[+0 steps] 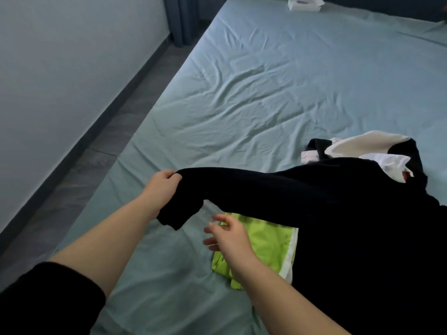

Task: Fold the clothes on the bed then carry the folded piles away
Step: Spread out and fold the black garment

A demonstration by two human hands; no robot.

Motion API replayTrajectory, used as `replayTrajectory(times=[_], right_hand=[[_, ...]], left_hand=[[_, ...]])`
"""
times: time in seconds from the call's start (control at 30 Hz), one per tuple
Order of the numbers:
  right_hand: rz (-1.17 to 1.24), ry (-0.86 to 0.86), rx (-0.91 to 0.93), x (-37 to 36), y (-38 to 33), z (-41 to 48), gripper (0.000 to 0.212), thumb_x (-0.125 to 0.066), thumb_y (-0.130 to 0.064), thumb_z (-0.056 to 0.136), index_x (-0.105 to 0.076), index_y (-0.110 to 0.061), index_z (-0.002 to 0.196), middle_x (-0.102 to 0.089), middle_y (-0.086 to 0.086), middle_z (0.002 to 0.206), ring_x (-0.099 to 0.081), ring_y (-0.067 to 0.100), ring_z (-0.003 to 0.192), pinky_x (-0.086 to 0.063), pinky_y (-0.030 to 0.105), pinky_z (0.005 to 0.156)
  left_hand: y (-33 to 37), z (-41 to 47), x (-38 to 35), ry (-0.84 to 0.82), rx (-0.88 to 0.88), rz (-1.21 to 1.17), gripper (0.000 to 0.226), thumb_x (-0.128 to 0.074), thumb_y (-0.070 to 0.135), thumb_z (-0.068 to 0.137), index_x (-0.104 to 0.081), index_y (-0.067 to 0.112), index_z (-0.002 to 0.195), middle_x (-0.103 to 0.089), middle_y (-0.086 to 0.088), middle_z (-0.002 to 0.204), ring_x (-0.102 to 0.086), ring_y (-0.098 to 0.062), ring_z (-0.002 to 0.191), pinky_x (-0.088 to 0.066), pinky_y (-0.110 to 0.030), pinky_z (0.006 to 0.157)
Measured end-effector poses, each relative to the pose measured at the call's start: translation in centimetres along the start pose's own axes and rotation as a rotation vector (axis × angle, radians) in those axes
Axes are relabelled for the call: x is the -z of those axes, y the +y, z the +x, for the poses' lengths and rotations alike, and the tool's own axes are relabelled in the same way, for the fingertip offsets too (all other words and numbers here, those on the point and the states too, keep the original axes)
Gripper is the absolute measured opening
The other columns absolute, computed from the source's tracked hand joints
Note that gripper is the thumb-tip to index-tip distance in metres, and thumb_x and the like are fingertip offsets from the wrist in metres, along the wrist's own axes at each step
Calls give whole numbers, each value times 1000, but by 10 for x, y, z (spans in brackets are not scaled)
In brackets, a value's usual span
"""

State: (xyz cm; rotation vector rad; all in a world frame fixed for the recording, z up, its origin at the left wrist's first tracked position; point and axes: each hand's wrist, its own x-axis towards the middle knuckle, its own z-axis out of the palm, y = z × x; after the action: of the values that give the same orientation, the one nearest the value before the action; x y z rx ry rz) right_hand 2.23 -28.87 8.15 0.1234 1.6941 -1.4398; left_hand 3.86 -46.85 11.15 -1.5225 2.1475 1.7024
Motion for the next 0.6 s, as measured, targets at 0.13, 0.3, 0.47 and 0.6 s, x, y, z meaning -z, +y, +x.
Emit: replayTrajectory(times=[0.13, 0.3, 0.47, 0.6], right_hand=[[-361, 172, 435, -4, 5, -12, 35, -61, -13, 87, -55, -25, 120, -60, -2, 110, -58, 3, 92, -50, 20, 85], [-915, -48, 587, -34, -4, -6, 102, -68, -33, 80, 2, -24, 154, 3, -7, 162, 0, 11, 149, -9, 32, 121], [-625, 23, 540, -80, -20, 10, 104, -72, -29, 81, 3, -26, 154, -25, 1, 158, -25, 19, 145, -25, 41, 116], [-331, 149, 470, -81, -29, 19, 65, -66, -30, 87, -38, -36, 144, -64, -13, 112, -59, 5, 104, -42, 18, 85]], left_hand=[[4, 2, 14, -73, -43, 110, 17, -54, 19, 93, -69, 12, 98, -69, -9, 87, -62, -17, 71, -47, -24, 63], [22, 0, 35, -73, -12, 128, 15, -62, 16, 89, -71, 9, 98, -70, -12, 87, -65, -21, 73, -53, -27, 68], [34, -5, 46, -144, 141, -149, 20, -53, 14, 93, -69, 9, 105, -70, -11, 94, -66, -21, 78, -55, -32, 70], [26, -15, 46, -195, 181, -351, 18, -47, 28, 98, -61, 18, 95, -65, -4, 87, -64, -14, 73, -57, -26, 59]])
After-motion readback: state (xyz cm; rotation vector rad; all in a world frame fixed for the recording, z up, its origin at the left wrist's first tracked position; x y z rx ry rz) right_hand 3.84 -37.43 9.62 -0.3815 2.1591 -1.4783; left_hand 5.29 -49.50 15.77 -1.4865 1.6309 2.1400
